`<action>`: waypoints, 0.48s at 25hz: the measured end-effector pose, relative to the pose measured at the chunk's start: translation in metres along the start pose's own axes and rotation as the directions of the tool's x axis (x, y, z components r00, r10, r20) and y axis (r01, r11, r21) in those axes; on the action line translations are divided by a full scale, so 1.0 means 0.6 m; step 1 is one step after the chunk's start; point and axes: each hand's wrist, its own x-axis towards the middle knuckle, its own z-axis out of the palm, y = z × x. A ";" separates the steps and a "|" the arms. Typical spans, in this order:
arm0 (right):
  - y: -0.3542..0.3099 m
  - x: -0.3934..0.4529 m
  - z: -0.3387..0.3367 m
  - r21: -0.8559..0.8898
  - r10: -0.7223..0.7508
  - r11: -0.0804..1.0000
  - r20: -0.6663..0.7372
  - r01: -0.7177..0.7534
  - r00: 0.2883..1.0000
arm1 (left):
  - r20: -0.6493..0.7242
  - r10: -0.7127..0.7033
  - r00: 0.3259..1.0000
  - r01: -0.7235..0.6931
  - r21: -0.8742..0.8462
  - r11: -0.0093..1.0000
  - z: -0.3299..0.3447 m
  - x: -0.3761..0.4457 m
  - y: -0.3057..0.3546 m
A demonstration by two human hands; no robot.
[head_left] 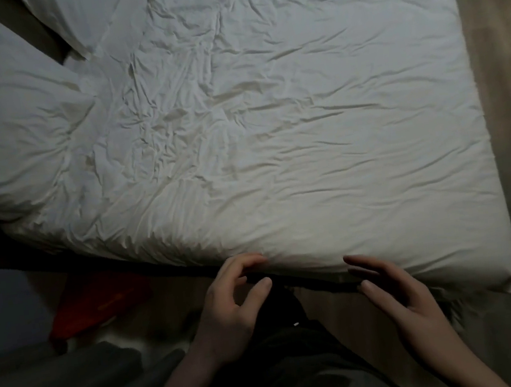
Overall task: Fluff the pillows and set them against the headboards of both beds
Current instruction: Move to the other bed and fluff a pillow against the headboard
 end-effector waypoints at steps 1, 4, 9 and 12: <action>-0.002 0.009 -0.017 0.009 -0.004 1.000 -0.021 0.005 1.000 | 0.001 -0.004 1.000 0.004 -0.005 1.000 0.015 0.018 0.006; -0.004 0.029 -0.074 0.013 0.010 1.000 -0.091 -0.009 0.996 | 0.052 -0.011 0.999 0.012 -0.022 1.000 0.078 0.087 0.025; -0.018 0.056 -0.169 0.002 0.053 0.999 -0.128 -0.054 0.990 | 0.132 0.022 0.991 -0.025 0.021 0.999 0.182 0.179 0.081; -0.032 0.076 -0.232 -0.006 0.050 0.999 -0.115 -0.051 0.992 | 0.123 0.026 0.992 -0.029 0.019 0.999 0.230 0.199 0.109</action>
